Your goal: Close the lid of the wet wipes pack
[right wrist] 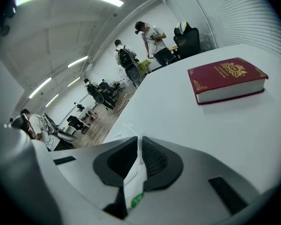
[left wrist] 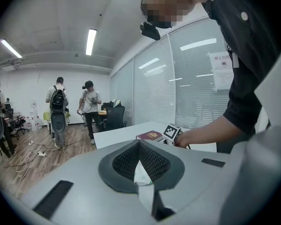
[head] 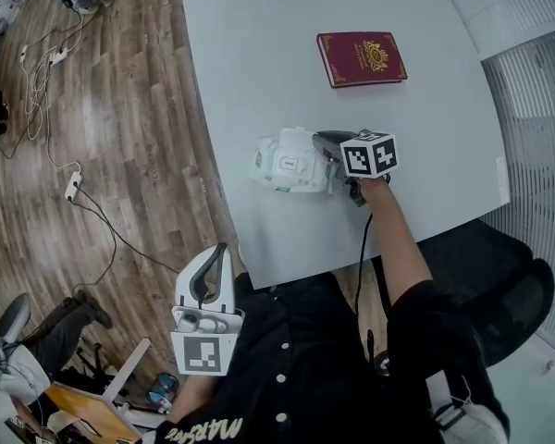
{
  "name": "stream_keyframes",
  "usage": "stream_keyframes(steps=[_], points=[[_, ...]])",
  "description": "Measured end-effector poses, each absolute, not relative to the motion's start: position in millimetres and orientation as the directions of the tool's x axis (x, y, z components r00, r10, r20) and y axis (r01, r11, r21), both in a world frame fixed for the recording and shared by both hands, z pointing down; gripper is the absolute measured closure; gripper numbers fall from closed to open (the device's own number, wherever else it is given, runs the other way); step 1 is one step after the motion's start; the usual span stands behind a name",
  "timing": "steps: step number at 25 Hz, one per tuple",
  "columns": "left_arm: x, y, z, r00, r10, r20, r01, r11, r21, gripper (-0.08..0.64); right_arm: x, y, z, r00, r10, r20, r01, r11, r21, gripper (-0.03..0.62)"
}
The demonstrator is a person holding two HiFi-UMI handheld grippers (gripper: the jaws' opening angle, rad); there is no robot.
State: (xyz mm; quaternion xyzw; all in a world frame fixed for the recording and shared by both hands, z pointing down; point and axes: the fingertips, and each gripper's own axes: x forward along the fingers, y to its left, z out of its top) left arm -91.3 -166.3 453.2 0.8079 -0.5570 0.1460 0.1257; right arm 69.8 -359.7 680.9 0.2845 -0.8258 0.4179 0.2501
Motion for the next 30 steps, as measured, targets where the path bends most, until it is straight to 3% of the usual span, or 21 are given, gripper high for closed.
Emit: stream_keyframes(steps=[8,20,30], points=[[-91,-160,439,0.352,-0.877,0.326,-0.931,-0.365,0.023,0.551,64,-332,663,-0.705,-0.288,0.648,-0.631,0.672,-0.388,0.538],[-90,-148,434,0.359,-0.876,0.323,-0.928,-0.371,0.026,0.551,56,-295,663,-0.666,-0.317,0.676,-0.572,0.798,-0.189,0.514],[-88,-147,436,0.374,-0.868,0.326,-0.923,-0.382,0.041,0.551,49,-268,692,-0.628,-0.214,0.748,-0.465,0.874,-0.141,0.472]])
